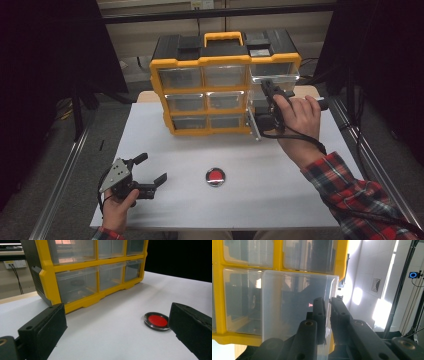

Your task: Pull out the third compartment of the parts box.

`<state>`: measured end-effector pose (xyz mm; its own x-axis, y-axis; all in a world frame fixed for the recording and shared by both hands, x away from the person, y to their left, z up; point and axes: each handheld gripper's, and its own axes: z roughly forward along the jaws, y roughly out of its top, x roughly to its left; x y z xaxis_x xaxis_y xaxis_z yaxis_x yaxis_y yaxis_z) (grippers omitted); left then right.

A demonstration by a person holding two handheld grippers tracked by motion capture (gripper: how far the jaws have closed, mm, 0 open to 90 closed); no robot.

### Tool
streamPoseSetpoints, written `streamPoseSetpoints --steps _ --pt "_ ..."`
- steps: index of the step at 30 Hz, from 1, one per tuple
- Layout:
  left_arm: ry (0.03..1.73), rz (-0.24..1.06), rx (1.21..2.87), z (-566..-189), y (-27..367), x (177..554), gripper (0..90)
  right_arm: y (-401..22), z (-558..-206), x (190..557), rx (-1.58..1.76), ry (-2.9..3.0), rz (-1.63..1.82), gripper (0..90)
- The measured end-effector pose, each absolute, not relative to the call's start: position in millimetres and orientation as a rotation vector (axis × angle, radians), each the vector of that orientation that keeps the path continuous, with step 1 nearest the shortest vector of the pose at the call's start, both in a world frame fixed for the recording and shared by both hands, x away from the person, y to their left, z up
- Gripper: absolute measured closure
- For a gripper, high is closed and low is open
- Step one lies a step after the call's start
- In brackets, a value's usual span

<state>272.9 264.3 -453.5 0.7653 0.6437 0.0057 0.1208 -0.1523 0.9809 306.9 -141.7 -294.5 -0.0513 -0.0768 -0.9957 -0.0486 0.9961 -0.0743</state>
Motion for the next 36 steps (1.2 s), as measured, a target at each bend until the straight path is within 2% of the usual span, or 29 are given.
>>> streamPoseSetpoints --steps 10,18,25,36 --pt "0.619 0.503 1.671 -453.6 263.1 272.3 2.0 -137.8 -291.7 304.0 -0.097 1.627 -0.017 83.5" --pt "0.614 0.516 1.692 -453.5 264.1 272.8 2.0 -141.1 -293.8 307.0 -0.08 1.635 -0.004 74.0" --pt "0.621 0.495 1.683 -454.5 263.2 272.9 2.0 -143.8 -290.8 313.6 -0.07 1.64 -0.034 70.8" --pt "0.622 0.497 1.681 -454.6 263.8 273.0 2.0 -145.4 -287.0 319.4 -0.039 1.663 -0.046 77.6"
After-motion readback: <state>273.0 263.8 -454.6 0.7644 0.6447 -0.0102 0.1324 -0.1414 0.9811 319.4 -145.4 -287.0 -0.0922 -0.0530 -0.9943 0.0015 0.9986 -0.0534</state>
